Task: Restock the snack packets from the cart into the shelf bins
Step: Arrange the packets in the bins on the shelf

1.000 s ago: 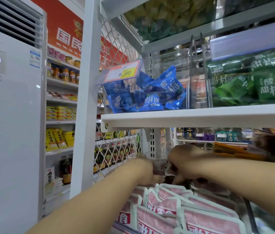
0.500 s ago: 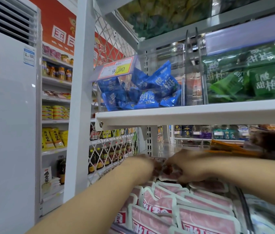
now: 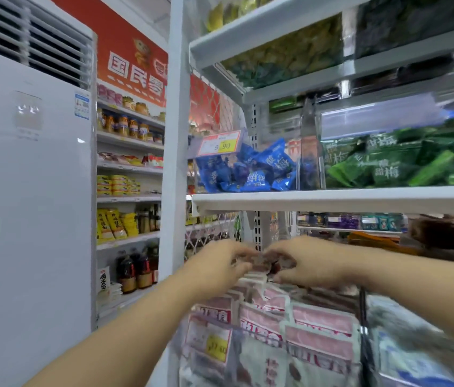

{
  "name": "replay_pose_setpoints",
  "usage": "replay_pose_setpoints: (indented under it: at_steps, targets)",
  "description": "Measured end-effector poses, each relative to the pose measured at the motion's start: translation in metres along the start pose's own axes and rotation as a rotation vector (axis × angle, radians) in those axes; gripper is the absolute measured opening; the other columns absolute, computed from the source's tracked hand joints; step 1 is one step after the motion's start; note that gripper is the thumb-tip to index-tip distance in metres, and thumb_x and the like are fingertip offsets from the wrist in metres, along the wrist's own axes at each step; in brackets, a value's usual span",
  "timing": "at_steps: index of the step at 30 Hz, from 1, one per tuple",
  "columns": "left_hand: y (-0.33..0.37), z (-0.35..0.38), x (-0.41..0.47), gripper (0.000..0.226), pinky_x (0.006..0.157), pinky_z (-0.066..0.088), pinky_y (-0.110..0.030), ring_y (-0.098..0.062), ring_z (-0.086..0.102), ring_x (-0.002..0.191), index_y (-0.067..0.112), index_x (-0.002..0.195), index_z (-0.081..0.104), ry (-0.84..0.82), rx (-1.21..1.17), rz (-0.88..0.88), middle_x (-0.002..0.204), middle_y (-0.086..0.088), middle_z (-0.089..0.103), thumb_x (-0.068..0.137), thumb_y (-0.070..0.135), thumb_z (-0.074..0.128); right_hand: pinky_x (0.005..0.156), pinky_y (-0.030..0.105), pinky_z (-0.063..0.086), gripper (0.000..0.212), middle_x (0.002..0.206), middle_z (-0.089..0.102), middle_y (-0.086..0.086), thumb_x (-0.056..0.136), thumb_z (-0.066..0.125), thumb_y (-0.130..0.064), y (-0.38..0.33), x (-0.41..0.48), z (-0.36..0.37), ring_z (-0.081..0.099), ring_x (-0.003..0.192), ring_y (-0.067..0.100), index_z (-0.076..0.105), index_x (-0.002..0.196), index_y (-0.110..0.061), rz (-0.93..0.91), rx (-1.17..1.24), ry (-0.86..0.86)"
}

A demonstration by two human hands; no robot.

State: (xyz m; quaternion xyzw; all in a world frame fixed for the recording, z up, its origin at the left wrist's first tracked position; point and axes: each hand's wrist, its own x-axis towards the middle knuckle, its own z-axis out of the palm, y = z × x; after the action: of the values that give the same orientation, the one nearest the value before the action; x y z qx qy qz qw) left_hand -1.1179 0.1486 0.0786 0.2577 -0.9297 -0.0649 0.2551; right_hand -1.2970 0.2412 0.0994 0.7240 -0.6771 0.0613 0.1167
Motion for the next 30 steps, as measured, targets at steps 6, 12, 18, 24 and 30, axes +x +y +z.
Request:
replay_pose_setpoints:
  at_steps: [6,12,18,24,30]
  targets:
    - [0.013,-0.02,-0.145,0.029,0.095,0.052,-0.026,0.007,0.061,0.105,0.039,0.128,0.065,0.091,-0.172,-0.119,0.117,0.025,0.066,0.1,0.034,0.058,0.076,0.015,0.048,0.028,0.103,0.071,-0.014,0.092,0.066,-0.035,-0.098,-0.058,-0.004,0.064,0.087,-0.002,0.066,0.119,-0.029,-0.184,0.225,0.146]
    - [-0.003,0.016,-0.285,0.028,0.087,0.051,-0.024,-0.003,0.066,0.099,0.03,0.125,0.067,0.017,-0.105,-0.329,0.114,0.017,0.068,0.099,0.029,0.062,0.063,0.009,0.039,0.016,0.081,0.068,-0.018,0.09,0.07,-0.033,-0.19,-0.125,0.085,0.059,0.07,-0.008,0.071,0.106,-0.032,-0.311,0.47,-0.025]
    - [-0.038,0.056,-0.371,0.03,0.087,0.054,-0.033,-0.001,0.063,0.102,0.04,0.127,0.061,-0.194,0.131,-0.552,0.121,0.02,0.064,0.098,0.048,0.056,0.072,0.016,0.045,0.028,0.099,0.071,-0.01,0.091,0.068,-0.031,-0.254,-0.148,0.209,0.063,0.083,0.001,0.069,0.118,-0.024,-0.338,0.565,-0.365]
    - [-0.078,0.084,-0.408,0.038,0.096,0.051,-0.039,-0.018,0.058,0.121,0.039,0.137,0.053,-0.322,0.232,-0.749,0.136,0.007,0.058,0.1,0.042,0.054,0.08,0.025,0.051,0.043,0.123,0.065,0.001,0.093,0.068,-0.032,-0.279,-0.137,0.286,0.063,0.087,0.013,0.06,0.132,-0.017,-0.249,0.52,-0.556]
    - [-0.088,0.091,-0.413,0.03,0.088,0.054,-0.038,-0.015,0.064,0.109,0.04,0.129,0.058,0.057,0.123,-0.87,0.125,0.014,0.064,0.1,0.034,0.051,0.064,0.025,0.049,0.026,0.094,0.067,-0.002,0.091,0.069,-0.037,-0.316,-0.1,0.318,0.062,0.078,0.014,0.057,0.113,-0.03,0.105,0.983,-0.562]
